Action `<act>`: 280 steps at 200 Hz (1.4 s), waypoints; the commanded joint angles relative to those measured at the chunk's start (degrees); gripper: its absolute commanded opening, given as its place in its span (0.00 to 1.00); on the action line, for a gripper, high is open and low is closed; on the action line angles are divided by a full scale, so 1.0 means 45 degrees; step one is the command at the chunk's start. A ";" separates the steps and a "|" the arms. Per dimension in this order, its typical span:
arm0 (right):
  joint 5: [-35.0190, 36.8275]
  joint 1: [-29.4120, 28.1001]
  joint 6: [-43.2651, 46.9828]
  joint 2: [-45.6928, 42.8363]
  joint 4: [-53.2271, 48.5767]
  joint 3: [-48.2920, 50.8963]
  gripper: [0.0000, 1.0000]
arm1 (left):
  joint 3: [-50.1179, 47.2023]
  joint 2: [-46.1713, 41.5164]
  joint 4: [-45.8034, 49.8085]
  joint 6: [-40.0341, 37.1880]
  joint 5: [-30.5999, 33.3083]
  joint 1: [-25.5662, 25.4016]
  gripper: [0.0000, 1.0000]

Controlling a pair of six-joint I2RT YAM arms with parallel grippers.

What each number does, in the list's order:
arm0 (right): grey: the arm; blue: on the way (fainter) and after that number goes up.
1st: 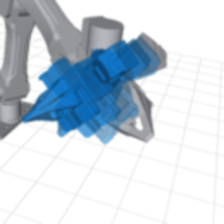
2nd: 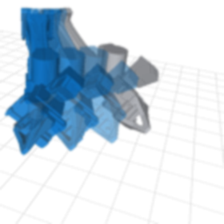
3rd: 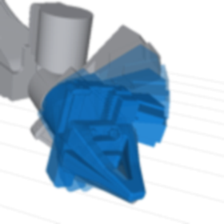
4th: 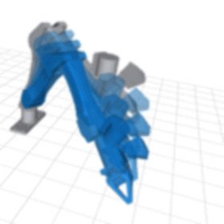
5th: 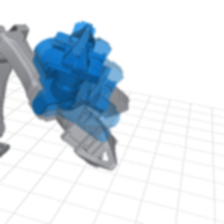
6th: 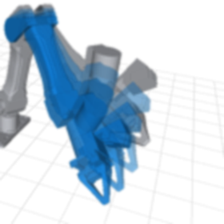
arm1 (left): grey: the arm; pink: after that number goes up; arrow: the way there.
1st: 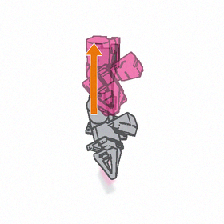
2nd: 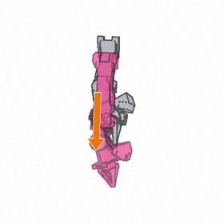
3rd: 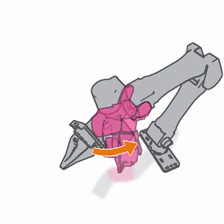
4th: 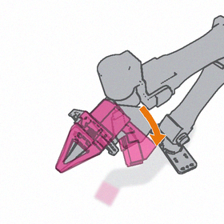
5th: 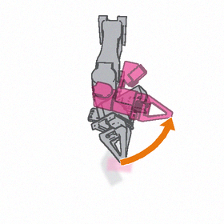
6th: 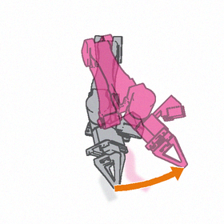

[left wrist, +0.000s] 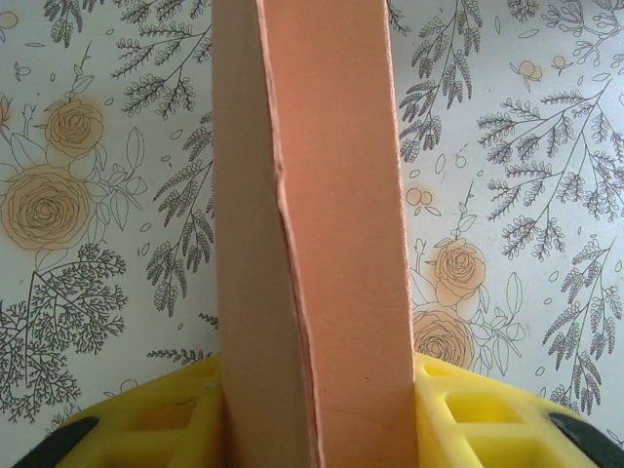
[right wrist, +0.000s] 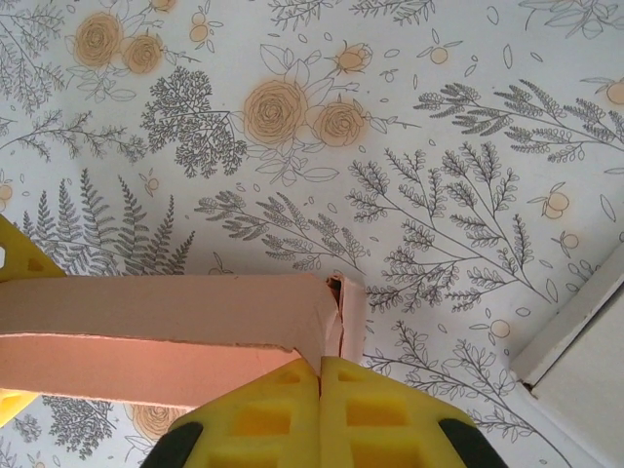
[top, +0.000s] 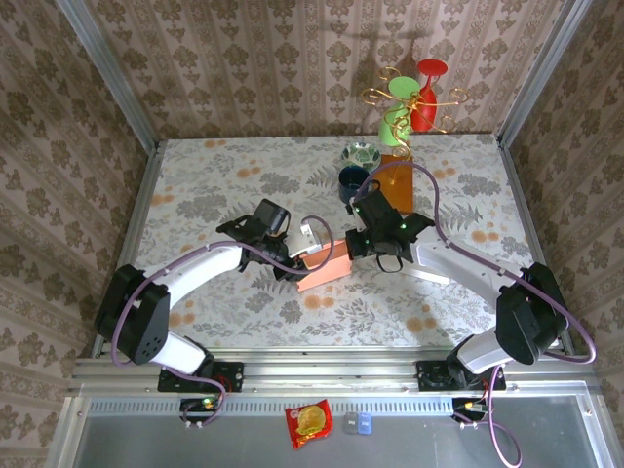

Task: Fold the paper box

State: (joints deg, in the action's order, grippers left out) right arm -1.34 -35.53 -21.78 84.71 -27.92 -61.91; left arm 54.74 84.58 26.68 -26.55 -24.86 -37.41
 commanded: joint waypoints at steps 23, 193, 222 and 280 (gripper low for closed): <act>0.0465 -0.0093 -0.0504 0.0171 -0.2051 -0.1106 0.00 | 0.0235 0.0215 0.0146 0.0198 0.0364 0.0198 0.30; -0.0814 0.0337 -0.0227 0.1387 -0.4172 -0.3021 0.00 | 0.0963 0.0917 0.0441 -0.0053 0.1263 -0.0199 0.34; -0.0314 0.0356 0.0316 0.1274 -0.3816 -0.2522 0.00 | 0.0931 0.0876 0.0400 -0.0071 0.1131 -0.0203 0.33; 0.0168 0.0339 0.0453 0.0675 -0.2376 -0.1071 0.00 | 0.0841 0.0725 0.0025 0.0523 0.0816 0.0141 0.40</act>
State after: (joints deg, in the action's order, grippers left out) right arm -2.07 -33.89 -20.47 89.84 -39.16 -69.60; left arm 57.84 87.55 26.98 -26.98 -23.18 -38.41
